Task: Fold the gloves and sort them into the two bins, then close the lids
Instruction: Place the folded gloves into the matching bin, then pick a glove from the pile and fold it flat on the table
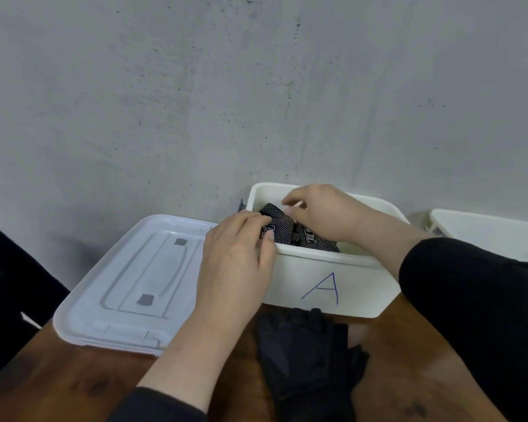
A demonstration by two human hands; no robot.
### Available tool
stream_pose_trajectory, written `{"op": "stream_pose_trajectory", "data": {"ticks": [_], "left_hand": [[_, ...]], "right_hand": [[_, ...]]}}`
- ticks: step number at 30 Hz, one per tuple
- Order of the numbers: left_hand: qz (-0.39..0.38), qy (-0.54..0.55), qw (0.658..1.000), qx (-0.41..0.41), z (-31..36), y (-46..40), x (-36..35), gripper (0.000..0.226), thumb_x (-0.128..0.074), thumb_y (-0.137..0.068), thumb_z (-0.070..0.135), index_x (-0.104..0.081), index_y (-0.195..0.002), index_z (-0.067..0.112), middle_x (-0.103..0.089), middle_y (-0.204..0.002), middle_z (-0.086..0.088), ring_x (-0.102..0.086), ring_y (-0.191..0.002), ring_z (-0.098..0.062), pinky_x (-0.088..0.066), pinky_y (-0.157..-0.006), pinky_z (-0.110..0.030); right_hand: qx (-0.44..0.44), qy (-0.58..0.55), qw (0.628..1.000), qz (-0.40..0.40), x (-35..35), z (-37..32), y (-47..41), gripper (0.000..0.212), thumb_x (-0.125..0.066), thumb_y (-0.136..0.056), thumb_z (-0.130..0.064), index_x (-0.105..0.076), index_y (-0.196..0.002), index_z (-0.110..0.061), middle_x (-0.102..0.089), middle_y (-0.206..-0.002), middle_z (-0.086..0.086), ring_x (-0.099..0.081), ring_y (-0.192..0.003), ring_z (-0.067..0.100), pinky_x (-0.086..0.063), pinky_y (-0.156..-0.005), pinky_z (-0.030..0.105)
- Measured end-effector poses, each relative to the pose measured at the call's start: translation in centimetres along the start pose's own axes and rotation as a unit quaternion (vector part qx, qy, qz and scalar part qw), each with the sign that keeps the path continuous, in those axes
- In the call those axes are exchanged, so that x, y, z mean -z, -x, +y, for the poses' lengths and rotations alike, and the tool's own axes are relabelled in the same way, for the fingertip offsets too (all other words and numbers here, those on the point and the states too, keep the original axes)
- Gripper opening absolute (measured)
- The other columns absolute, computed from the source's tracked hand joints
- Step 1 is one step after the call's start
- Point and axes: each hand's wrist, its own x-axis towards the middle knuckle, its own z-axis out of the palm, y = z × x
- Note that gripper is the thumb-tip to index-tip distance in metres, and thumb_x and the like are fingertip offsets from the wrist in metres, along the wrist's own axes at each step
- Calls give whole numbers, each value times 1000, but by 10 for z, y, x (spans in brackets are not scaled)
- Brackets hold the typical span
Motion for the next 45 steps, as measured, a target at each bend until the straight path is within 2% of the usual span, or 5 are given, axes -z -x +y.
{"op": "stream_pose_trajectory", "data": {"ticks": [9, 15, 25, 33, 45], "left_hand": [[36, 77, 996, -29, 57, 10, 8, 25, -51, -97, 26, -69, -109, 13, -65, -111, 3, -55, -108, -13, -41, -96, -26], [-51, 176, 982, -53, 158, 79, -16, 33, -44, -97, 36, -69, -111, 19, -59, -120, 8, -51, -117, -10, -46, -98, -36], [-336, 170, 920, 109, 225, 187, -103, 28, -41, -106, 27, -55, -128, 35, -57, -125, 19, -54, -112, 1, -39, -91, -12], [-347, 115, 928, 73, 243, 184, -135, 29, -38, -106, 26, -56, -129, 30, -62, -124, 10, -58, -110, -9, -43, -89, -23], [-409, 87, 907, -53, 245, 190, -128, 27, -42, -104, 37, -58, -126, 35, -56, -118, 24, -50, -103, 2, -37, -87, -17]], "right_hand": [[-61, -204, 939, 271, 40, 6, 162, 24, -55, -99, -38, -73, -89, -26, -71, -81, -17, -62, -75, 2, -46, -66, 22], [-183, -124, 945, 243, -32, 53, 304, 21, -58, -99, -38, -68, -81, -31, -64, -74, -15, -61, -74, 5, -50, -64, 28], [-242, -88, 940, 222, -79, 117, 408, 16, -59, -101, -25, -73, -109, -24, -69, -100, -19, -63, -96, -1, -49, -87, 16], [-280, -174, 899, 289, -74, 123, 414, 21, -51, -104, -22, -68, -115, -25, -69, -98, -17, -60, -91, -2, -43, -80, 8], [-244, 51, 897, 367, -59, 184, 448, 19, -71, -91, -12, -71, -110, -16, -67, -110, -4, -60, -101, 22, -46, -90, 45]]}}
